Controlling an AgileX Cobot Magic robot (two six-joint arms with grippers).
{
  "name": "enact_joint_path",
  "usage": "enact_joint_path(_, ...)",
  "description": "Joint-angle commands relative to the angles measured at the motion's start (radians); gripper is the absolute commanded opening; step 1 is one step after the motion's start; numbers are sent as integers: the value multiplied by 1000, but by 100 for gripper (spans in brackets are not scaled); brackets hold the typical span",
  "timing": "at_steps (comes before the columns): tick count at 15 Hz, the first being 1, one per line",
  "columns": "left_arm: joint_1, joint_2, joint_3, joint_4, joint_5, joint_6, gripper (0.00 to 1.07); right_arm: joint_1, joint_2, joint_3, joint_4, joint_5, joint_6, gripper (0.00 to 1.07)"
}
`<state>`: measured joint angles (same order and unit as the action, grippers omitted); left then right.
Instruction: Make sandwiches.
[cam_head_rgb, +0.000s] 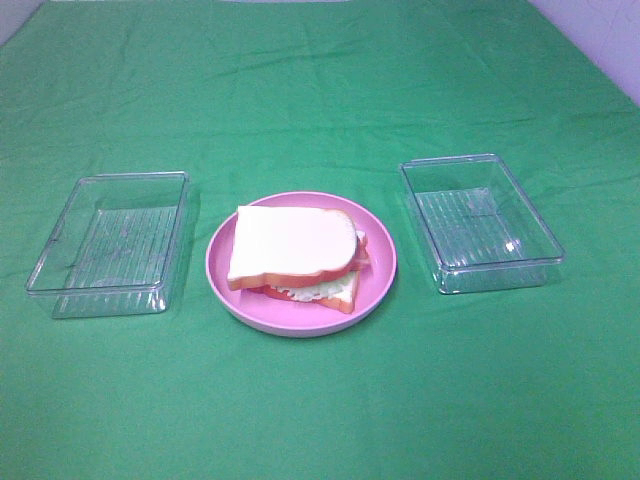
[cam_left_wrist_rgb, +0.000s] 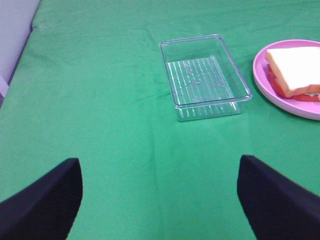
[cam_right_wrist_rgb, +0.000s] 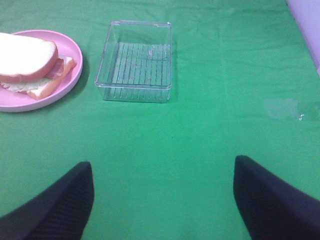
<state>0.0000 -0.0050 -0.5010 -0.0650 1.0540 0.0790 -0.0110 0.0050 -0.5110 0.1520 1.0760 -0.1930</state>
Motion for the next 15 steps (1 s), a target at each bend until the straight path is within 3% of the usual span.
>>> enact_joint_path(1, 28, -26, 2, -2, -8, 1, 81, -6, -17, 4, 14, -8, -7, 74)
enact_joint_path(15, 28, -26, 2, -2, -8, 1, 81, -6, -14, 4, 19, -9, -7, 74)
